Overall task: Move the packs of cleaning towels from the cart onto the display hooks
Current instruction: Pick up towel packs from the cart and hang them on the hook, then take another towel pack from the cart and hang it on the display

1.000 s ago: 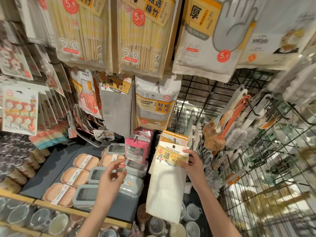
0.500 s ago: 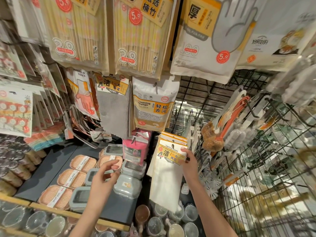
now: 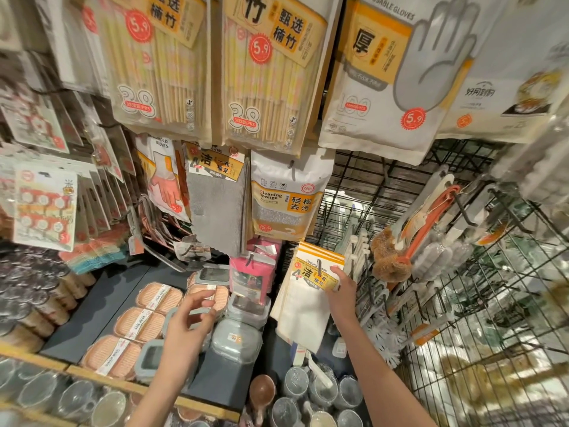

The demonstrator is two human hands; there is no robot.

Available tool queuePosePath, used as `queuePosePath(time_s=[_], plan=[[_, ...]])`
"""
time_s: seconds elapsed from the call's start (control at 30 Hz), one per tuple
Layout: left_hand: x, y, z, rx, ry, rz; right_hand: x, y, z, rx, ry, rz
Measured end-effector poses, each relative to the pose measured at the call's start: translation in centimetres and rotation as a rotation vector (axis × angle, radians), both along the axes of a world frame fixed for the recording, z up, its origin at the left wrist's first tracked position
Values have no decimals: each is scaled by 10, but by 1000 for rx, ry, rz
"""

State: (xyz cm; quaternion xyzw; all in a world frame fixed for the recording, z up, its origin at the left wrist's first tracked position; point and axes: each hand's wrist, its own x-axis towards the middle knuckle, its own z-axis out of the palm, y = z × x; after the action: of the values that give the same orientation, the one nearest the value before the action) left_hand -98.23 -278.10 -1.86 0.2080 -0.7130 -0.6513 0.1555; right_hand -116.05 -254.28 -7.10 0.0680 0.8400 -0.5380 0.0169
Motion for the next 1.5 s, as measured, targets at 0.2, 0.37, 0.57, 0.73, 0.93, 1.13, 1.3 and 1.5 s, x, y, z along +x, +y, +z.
queuePosePath(time_s=[0.2, 0.37, 0.57, 0.73, 0.93, 1.13, 1.3, 1.5], plan=[[7, -2, 8, -62, -7, 1, -1, 4, 1, 76, -17, 52], [16, 3, 9, -84, 10, 15, 2, 8, 4, 166, -68, 108], [39, 13, 5, -127, 3, 51, 26, 14, 20, 139, -10, 188], [68, 24, 6, -222, -48, 86, 60, -4, 47, 258, 104, 429], [128, 24, 18, -361, -108, 239, 118, -62, 61, 282, 210, 688], [211, 8, 19, -573, -288, 447, 191, -126, 53, 394, 261, 1019], [297, -23, 27, -594, -385, 671, 262, -196, 59, 428, 399, 1264], [392, -76, 37, -615, -489, 892, 350, -288, 74, 494, 572, 1445]])
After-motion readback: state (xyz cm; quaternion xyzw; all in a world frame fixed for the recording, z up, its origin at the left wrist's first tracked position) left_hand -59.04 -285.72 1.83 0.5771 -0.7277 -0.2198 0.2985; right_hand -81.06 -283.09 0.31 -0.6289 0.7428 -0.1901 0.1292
